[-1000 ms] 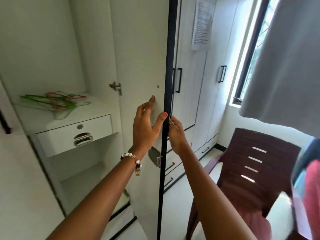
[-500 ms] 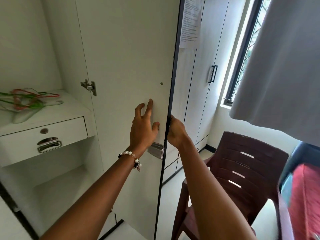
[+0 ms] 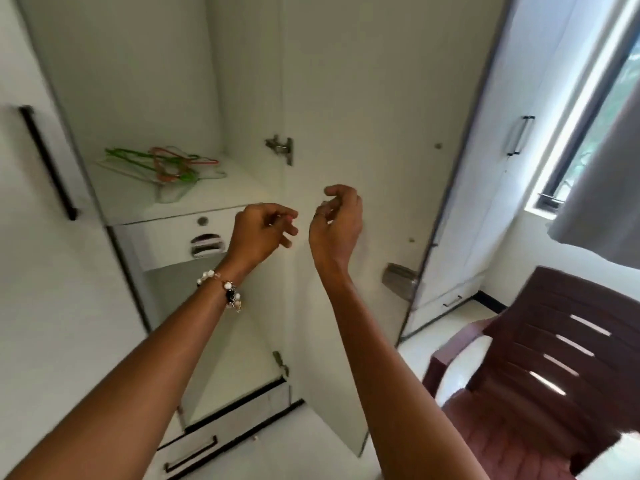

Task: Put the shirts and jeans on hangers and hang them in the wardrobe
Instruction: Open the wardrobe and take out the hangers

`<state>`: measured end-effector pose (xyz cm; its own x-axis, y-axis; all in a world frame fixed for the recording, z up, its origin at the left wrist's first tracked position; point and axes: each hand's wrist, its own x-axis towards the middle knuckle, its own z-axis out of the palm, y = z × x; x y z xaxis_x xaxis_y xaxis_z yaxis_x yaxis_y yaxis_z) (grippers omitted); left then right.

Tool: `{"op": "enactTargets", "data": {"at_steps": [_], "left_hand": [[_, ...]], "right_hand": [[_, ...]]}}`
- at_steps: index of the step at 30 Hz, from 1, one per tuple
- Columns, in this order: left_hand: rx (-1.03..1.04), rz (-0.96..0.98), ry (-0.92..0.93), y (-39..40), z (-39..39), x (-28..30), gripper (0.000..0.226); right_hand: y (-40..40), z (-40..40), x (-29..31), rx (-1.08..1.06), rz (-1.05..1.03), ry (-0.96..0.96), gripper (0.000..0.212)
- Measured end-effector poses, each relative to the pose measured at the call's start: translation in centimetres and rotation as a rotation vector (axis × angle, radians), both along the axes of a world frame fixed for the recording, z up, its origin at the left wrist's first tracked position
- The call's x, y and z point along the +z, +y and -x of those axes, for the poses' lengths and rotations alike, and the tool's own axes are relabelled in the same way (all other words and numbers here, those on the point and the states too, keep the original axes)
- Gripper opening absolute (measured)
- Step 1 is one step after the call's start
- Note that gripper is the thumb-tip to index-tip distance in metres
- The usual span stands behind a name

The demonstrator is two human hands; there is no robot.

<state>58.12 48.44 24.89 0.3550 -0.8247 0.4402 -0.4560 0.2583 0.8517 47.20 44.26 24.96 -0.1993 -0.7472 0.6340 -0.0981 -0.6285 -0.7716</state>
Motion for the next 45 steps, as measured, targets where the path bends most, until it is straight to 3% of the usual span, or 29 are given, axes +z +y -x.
{"op": "enactTargets", "data": {"at_steps": [5, 7, 10, 13, 17, 20, 23, 26, 32, 36, 41, 45], "left_hand": [[0.322, 0.057, 0.112, 5.3, -13.2, 0.8, 0.015], [0.569, 0.124, 0.077, 7.0, -18.5, 1.3, 0.015], [0.875, 0.179, -0.029, 8.8, -24.5, 2.3, 0.022], [0.774, 0.264, -0.035, 8.8, -27.9, 3.1, 0.027], [0.484, 0.202, 0.059, 8.2, -29.4, 3.5, 0.022], [0.454, 0.23, 0.098, 8.6, -29.3, 2.5, 0.024], [0.454, 0.24, 0.108, 9.6, -28.1, 2.1, 0.024], [0.353, 0.236, 0.231, 11.3, -27.0, 1.5, 0.025], [0.311, 0.298, 0.393, 18.3, -21.3, 0.6, 0.036], [0.311, 0.337, 0.441, 23.9, -18.7, 0.4, 0.041], [0.488, 0.428, 0.413, 30.9, -16.2, 0.0, 0.044], [0.664, 0.457, 0.52, 37.2, -16.4, 0.2, 0.048]], "right_hand": [[1.8, -12.2, -1.4, 0.405, -0.212, 0.2, 0.017], [2.1, -17.2, -2.3, 0.616, -0.295, 0.316, 0.012], [2.1, -23.6, -3.2, 0.754, -0.364, 0.437, 0.021], [3.0, -28.4, -2.8, 0.869, -0.421, 0.41, 0.034], [4.4, -32.6, -2.2, 0.926, -0.41, 0.408, 0.044], [4.8, -33.8, -2.1, 0.961, -0.435, 0.319, 0.04], [5.4, -33.2, -3.4, 0.942, -0.441, 0.349, 0.036], [6.3, -32.6, -5.0, 0.888, -0.432, 0.341, 0.034], [13.3, -27.3, -6.1, 0.822, -0.239, 0.231, 0.018], [19.2, -24.1, -7.2, 0.732, 0.02, 0.276, 0.024], [25.7, -21.7, -7.0, 0.681, 0.317, 0.373, 0.028], [31.7, -22.9, -6.2, 0.669, 0.546, 0.514, 0.036]]}}
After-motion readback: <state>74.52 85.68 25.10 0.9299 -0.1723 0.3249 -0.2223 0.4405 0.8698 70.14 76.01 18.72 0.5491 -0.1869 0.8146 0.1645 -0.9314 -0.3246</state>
